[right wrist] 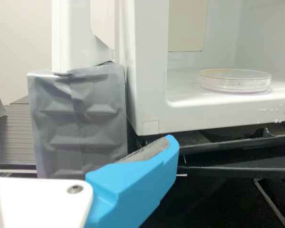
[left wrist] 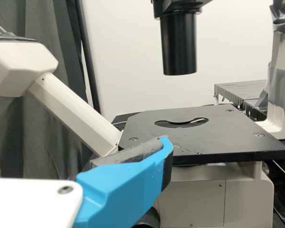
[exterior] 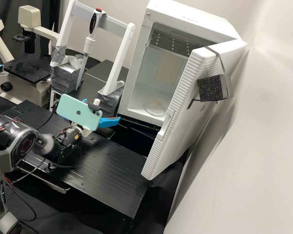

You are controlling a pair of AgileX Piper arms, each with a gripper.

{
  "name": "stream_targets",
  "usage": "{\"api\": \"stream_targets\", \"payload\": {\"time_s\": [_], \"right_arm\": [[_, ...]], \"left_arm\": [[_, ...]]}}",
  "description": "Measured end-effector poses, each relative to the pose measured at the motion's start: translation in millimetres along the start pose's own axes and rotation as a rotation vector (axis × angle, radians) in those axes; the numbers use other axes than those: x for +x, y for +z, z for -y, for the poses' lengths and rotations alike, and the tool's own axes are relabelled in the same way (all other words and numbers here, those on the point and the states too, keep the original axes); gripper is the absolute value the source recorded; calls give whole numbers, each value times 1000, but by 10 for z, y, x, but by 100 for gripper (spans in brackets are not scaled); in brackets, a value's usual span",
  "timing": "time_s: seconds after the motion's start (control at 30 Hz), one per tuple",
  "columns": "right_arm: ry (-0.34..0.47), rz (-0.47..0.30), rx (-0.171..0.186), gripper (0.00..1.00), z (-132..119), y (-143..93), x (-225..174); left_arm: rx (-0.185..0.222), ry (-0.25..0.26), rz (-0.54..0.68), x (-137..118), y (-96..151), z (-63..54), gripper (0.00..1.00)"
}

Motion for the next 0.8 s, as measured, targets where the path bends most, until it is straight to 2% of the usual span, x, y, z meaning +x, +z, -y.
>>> {"api": "stream_targets", "payload": {"time_s": [0.33, 0.5, 0.6, 0.8], "right_arm": [[2, -1, 4, 100, -7, 9, -4], [-19, -5, 5, 100, -88, 151, -161], [0, -21, 8, 100, -210, 260, -310], [121, -39, 68, 100, -572, 486, -512]], "left_arm": [[0, 0, 0, 0, 0, 0, 100], [0, 0, 0, 0, 0, 0, 100], [0, 0, 0, 0, 0, 0, 100], [0, 0, 0, 0, 0, 0, 100]]}}
